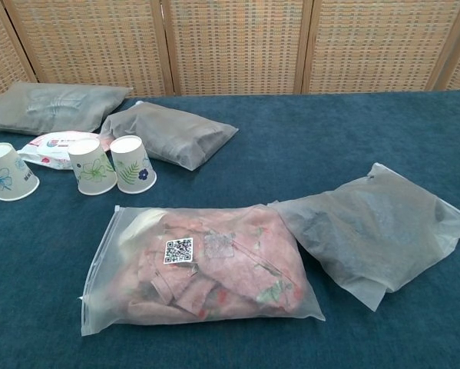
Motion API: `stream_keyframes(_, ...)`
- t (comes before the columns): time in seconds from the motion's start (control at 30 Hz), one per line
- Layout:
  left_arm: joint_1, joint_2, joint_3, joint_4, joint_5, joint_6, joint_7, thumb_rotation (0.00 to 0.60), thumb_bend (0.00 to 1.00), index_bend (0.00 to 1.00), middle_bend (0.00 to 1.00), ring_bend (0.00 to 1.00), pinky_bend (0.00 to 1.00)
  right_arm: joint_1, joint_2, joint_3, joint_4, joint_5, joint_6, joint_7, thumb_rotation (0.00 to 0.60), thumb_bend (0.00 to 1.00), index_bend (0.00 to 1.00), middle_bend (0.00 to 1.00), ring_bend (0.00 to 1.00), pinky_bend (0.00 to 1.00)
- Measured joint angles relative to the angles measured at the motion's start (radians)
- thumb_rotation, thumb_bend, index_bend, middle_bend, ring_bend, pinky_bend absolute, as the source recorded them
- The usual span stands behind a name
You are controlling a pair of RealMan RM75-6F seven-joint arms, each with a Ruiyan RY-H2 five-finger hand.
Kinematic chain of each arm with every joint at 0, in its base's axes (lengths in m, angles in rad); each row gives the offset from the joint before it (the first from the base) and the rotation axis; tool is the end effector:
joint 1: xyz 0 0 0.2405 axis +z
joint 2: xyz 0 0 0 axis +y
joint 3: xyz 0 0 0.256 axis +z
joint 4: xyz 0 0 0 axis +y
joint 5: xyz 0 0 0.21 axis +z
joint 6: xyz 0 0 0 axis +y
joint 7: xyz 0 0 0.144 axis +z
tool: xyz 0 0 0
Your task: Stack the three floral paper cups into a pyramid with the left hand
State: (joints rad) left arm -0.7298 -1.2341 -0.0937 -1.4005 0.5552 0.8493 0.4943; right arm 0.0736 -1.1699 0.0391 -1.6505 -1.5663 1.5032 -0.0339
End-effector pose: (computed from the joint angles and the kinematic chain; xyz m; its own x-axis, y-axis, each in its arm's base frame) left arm -0.2931 0.3741 0.1092 0.5236 0.3926 0.7561 0.7774 0.1428 -0.6126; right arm -0.2914 -0.1740 0.1374 0.3486 -0.0030 0.9373 -0.9352 -0.0685 0.3476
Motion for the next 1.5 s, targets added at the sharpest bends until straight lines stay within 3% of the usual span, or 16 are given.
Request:
stream_keyframes(0.53, -0.005, -0.089, -0.012, 0.089, 0.021, 0.019, -0.013, 0.600, 0.19, 0.28, 0.00, 0.00, 0.00, 0.004, -0.005, -0.002, 0.003, 0.002, -0.010, -0.008, 0.600, 0.09, 0.00, 0.00, 0.00, 0.00)
stream_keyframes(0.87, -0.011, -0.130, -0.005, 0.122, 0.006, 0.005, 0.013, 0.600, 0.19, 0.42, 0.00, 0.00, 0.00, 0.002, -0.003, 0.000, 0.003, 0.000, -0.002, -0.003, 0.600, 0.09, 0.00, 0.00, 0.00, 0.00)
stream_keyframes(1.13, -0.010, -0.136, -0.015, 0.119, 0.019, 0.021, 0.010, 0.600, 0.19, 0.44, 0.00, 0.00, 0.00, 0.001, -0.002, -0.001, 0.004, -0.001, -0.001, 0.001, 0.600, 0.09, 0.00, 0.00, 0.00, 0.00)
stream_keyframes(1.27, -0.007, -0.121, -0.026, 0.090, 0.035, 0.030, -0.005, 0.600, 0.19, 0.44, 0.00, 0.00, 0.00, 0.001, -0.001, 0.000, 0.004, 0.000, 0.000, 0.004, 0.600, 0.09, 0.00, 0.00, 0.00, 0.00)
stream_keyframes(1.5, -0.006, -0.015, -0.064, -0.075, 0.075, 0.060, -0.031, 0.600, 0.19, 0.44, 0.00, 0.00, 0.00, 0.001, -0.001, 0.000, 0.003, 0.000, 0.000, 0.004, 0.600, 0.09, 0.00, 0.00, 0.00, 0.00)
